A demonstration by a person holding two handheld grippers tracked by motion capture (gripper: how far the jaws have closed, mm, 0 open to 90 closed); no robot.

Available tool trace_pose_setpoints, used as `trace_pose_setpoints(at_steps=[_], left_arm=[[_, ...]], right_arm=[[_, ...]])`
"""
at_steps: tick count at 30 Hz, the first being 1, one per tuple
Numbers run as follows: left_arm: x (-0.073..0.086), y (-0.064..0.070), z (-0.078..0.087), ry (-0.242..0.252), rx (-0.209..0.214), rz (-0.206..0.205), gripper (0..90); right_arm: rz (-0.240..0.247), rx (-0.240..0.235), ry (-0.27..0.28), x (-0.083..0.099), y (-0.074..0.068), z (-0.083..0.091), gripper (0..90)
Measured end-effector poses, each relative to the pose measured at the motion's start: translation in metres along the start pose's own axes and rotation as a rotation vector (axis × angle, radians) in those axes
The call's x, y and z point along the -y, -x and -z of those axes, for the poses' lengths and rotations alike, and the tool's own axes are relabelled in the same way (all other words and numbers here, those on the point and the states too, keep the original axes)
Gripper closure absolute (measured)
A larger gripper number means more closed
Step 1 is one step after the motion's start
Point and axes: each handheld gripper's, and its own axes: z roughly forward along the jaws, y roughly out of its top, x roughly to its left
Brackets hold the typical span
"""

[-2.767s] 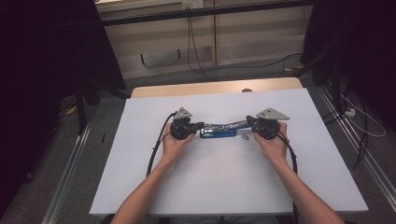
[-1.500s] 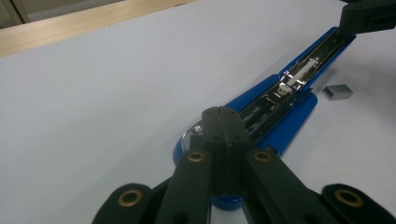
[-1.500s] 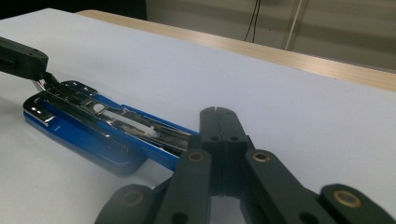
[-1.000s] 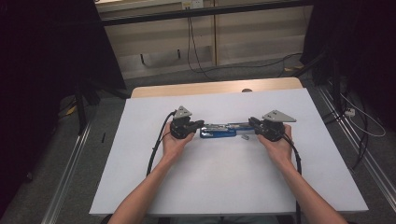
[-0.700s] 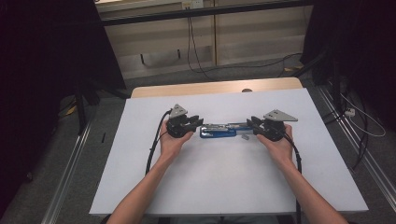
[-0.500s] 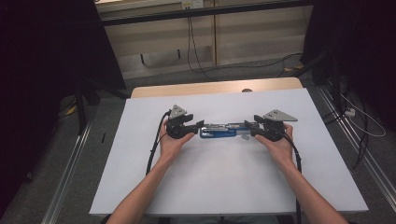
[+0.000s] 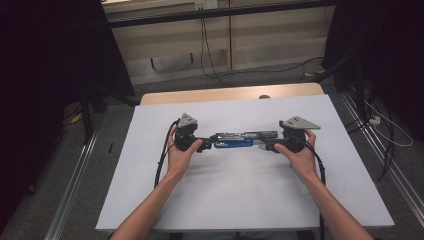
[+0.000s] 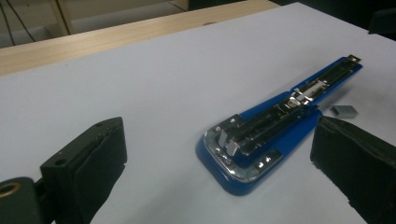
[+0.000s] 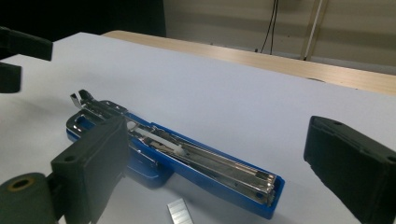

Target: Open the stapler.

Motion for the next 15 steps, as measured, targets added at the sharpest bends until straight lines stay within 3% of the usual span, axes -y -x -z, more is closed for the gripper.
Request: trace_pose_setpoints(at_steps=[3,9,15], left_arm=[[0.003,-0.003,0.007,0.014,0.010,-0.019,4.6],[0.008,-0.003,0.019,0.007,-0.057,-0.043,5.6],[0.016,-0.005,0.035,0.007,-0.073,-0.019,5.7]], right_arm=[[0.009,0.005,-0.004,0.000,0.000,0.001,6.1],[0.021,-0.001,-0.016,0.001,0.000,0.006,5.9],[0.028,0.006,-0.034,0.005,-0.001,0.010,5.8]])
